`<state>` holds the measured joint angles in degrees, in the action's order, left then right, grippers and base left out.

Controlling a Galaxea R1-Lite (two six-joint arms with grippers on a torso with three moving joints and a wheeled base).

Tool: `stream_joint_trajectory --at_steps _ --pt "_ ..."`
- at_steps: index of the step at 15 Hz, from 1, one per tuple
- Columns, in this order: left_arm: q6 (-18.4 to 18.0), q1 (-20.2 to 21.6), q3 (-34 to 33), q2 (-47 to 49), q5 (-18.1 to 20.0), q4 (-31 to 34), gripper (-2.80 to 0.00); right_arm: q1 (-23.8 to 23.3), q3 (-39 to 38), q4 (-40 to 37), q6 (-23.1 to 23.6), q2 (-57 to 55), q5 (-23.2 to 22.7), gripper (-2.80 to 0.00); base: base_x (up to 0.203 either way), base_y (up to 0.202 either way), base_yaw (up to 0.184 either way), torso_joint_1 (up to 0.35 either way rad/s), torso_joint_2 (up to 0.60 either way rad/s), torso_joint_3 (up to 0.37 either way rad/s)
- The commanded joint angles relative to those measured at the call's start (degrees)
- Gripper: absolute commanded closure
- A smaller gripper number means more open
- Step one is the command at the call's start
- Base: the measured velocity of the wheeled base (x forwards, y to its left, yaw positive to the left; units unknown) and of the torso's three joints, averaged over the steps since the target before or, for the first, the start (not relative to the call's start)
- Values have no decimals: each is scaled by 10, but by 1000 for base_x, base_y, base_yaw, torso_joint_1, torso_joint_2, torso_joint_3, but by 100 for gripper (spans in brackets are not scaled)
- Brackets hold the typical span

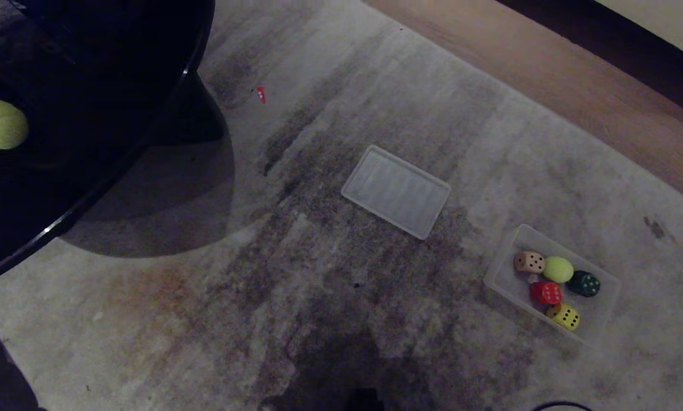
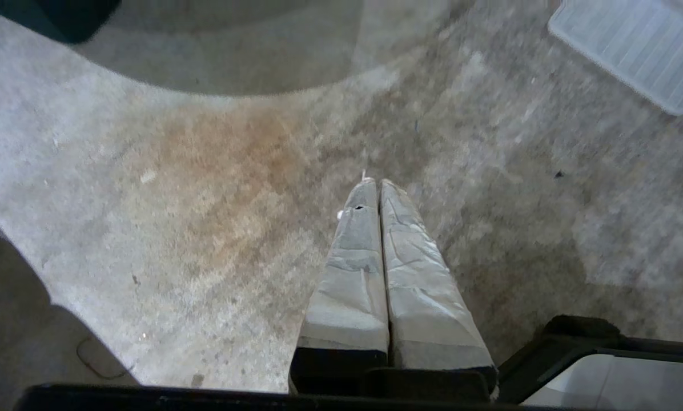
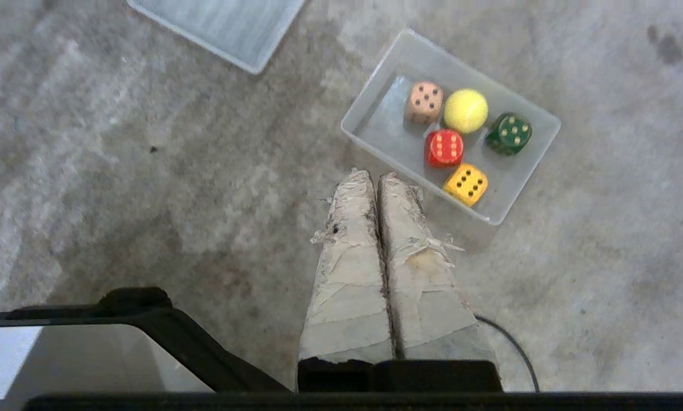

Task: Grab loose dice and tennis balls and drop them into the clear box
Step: Pick up the ball on the table

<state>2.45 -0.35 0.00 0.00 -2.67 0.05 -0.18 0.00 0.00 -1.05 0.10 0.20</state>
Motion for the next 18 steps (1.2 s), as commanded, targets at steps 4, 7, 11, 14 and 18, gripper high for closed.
stream_joint_trajectory --at_steps 4,7,11,14,18 --pt "0 0 -1 1 0 0 0 0 -1 0 0 -1 1 0 0 0 0 2 4 198" --pt "0 0 -1 1 0 0 0 0 -1 0 -1 -1 0 0 0 0 0 1 2 202" --pt "0 0 -1 1 0 0 0 0 -1 0 0 -1 1 0 0 0 0 2 0 198" --pt "0 0 -1 1 0 0 0 0 -1 0 -1 -1 0 0 0 0 0 2 3 201" --pt "0 0 -1 1 0 0 0 0 -1 0 -1 -1 0 0 0 0 0 3 1 201"
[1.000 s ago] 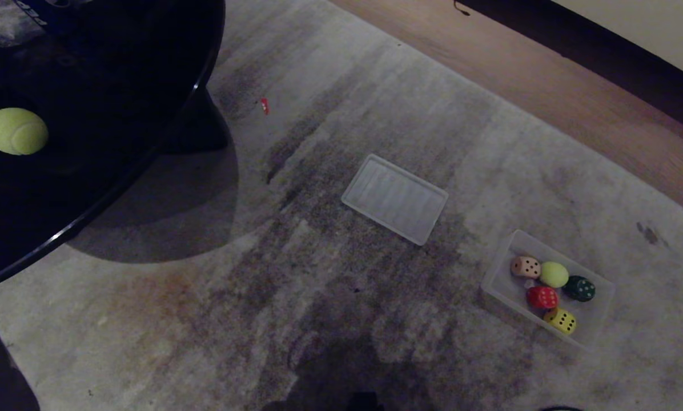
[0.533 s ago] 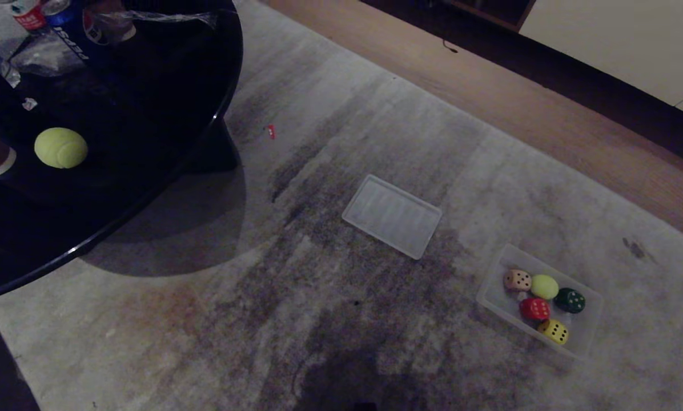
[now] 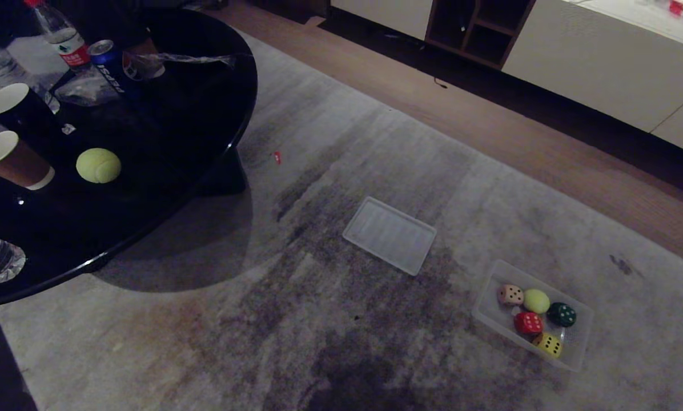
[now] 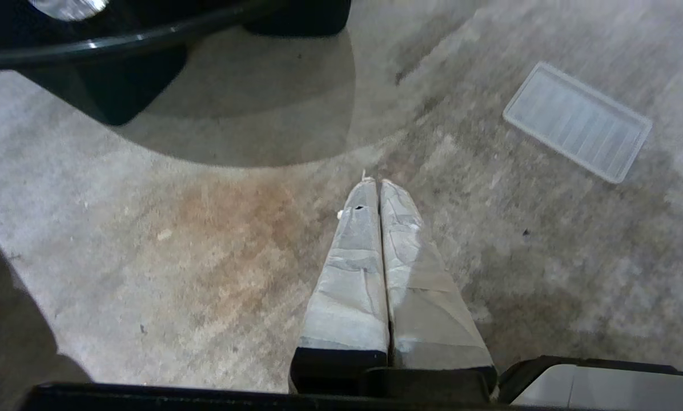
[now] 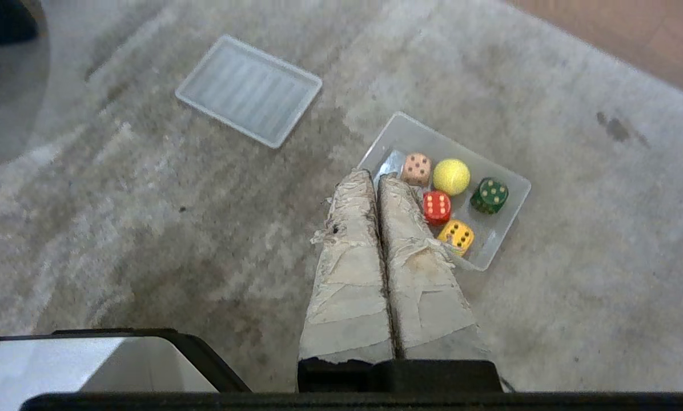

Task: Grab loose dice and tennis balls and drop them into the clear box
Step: Pick up the ball on the table

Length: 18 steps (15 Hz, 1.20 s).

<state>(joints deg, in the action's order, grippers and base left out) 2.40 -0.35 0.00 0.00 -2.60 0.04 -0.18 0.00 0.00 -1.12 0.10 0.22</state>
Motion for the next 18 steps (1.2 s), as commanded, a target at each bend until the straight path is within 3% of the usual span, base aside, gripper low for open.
stream_joint_trajectory --at_steps 1,18 --pt "1 0 -1 1 0 0 0 0 -1 0 0 -1 0 0 0 0 0 -1 -1 198" --pt "1 0 -1 1 0 0 0 0 -1 0 0 -1 0 0 0 0 0 2 2 202"
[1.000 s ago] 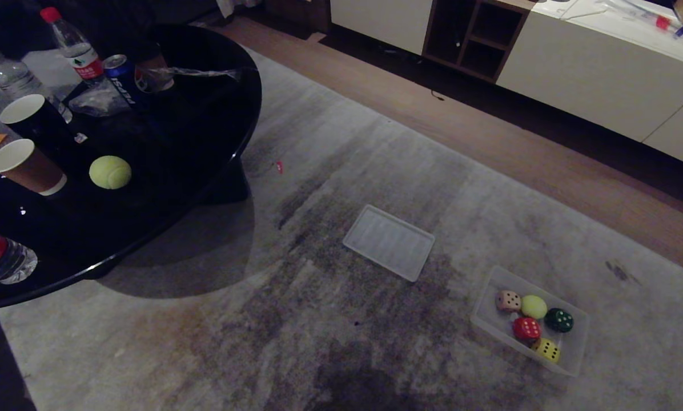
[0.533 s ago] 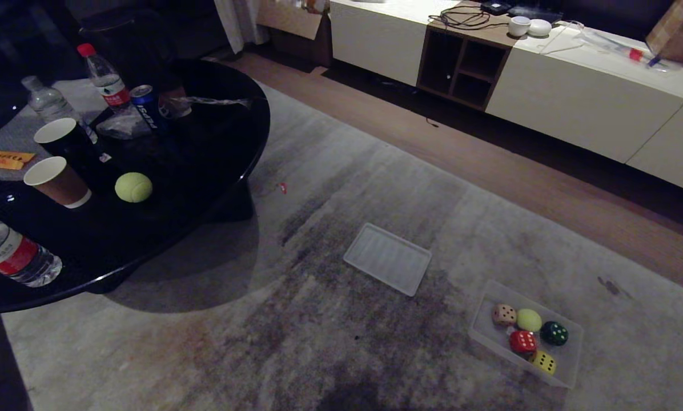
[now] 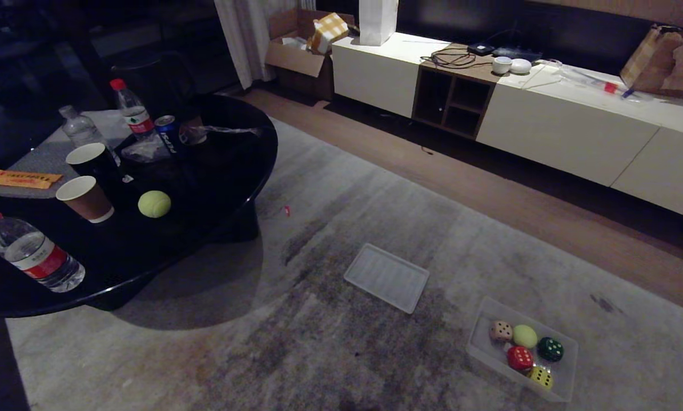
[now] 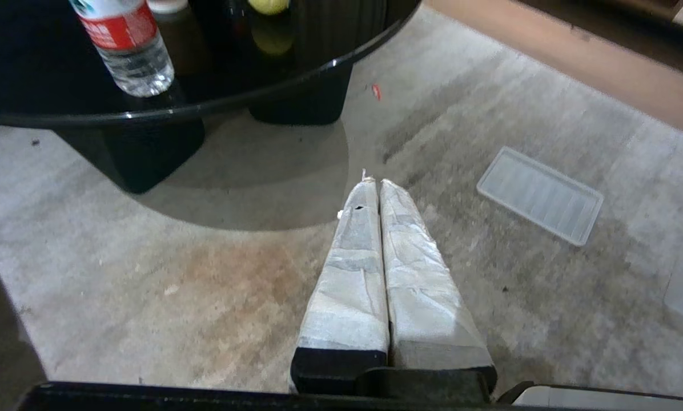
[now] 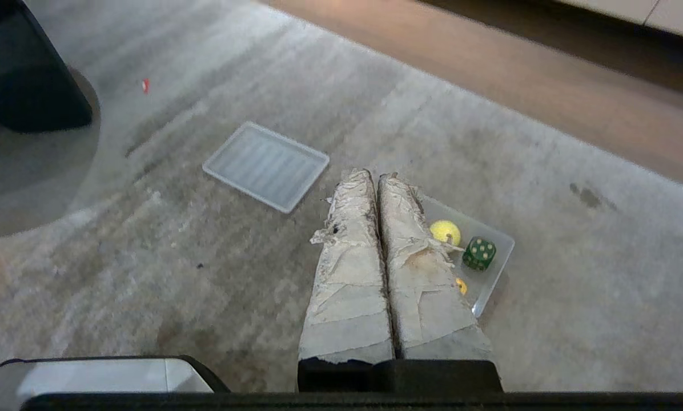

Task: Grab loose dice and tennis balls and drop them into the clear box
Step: Pick up the ball on the table

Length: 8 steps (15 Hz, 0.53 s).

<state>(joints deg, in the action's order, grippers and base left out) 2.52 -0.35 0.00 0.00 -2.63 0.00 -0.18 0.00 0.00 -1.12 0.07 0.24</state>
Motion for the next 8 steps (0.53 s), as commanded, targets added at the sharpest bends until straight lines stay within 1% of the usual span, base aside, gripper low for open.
stream_joint_trajectory --at_steps 1,8 --pt "-1 0 -1 1 0 0 0 0 -1 0 0 -1 0 0 0 0 0 1 4 201" --pt "-5 0 -1 1 1 0 0 0 -1 0 0 -1 0 0 0 0 0 2 1 199"
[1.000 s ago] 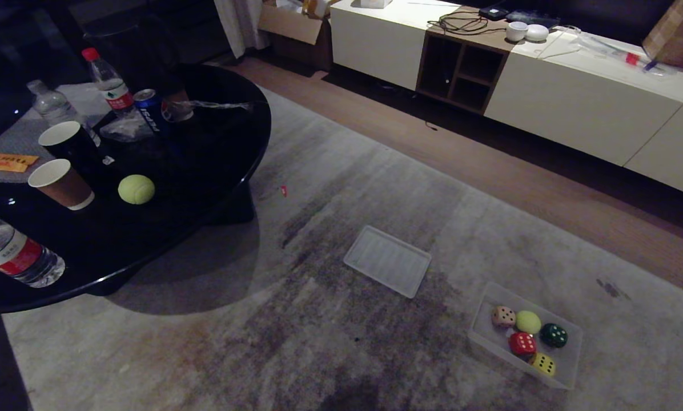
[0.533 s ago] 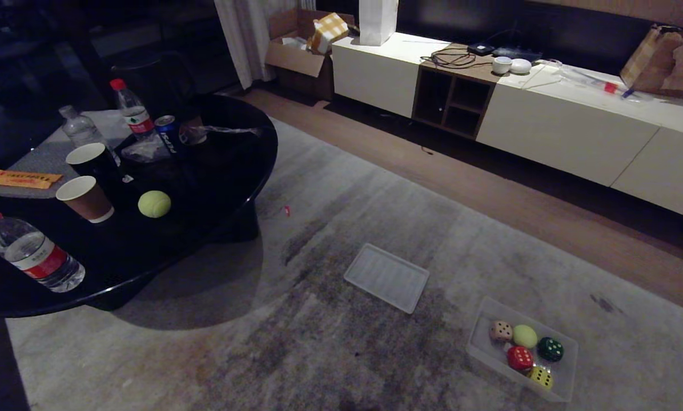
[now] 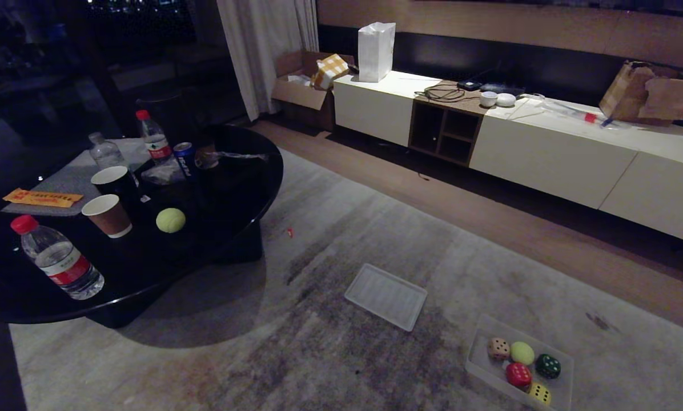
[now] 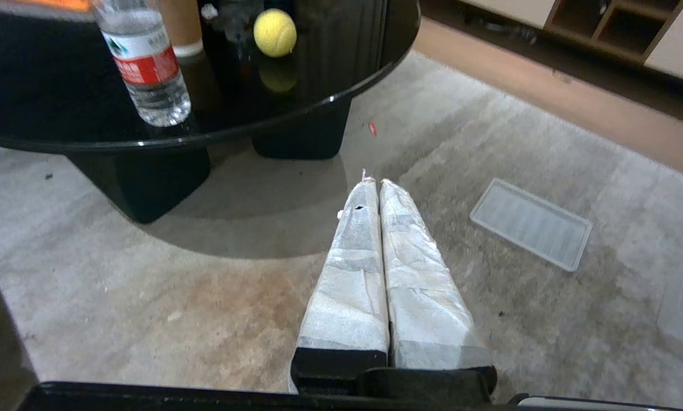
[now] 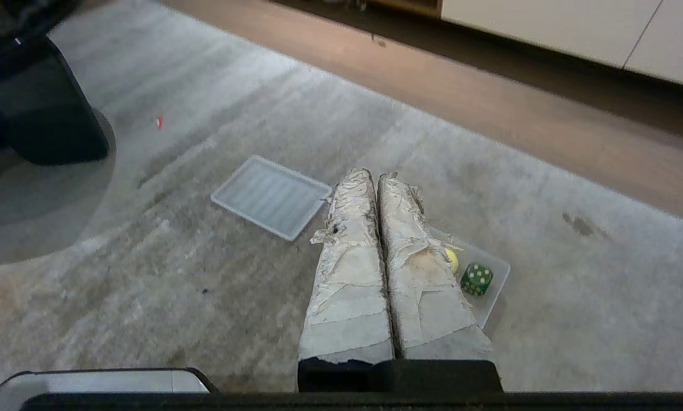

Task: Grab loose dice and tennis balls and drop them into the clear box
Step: Pick up the ball on the table

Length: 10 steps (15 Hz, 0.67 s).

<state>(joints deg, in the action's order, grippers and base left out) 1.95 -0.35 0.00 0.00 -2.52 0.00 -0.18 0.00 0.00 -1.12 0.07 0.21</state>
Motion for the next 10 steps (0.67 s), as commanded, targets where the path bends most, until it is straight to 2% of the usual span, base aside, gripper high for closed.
stream_joint_trajectory --at_steps 1,5,10 --pt "2 0 -1 1 0 0 0 0 -1 0 0 -1 0 0 0 0 0 5 -2 201" --pt "-4 0 -1 1 3 1 0 0 -1 0 0 -1 0 0 0 0 0 0 1 191" --pt "-3 0 -1 1 2 1 0 0 -1 0 1 -1 1 0 0 0 0 2 0 36"
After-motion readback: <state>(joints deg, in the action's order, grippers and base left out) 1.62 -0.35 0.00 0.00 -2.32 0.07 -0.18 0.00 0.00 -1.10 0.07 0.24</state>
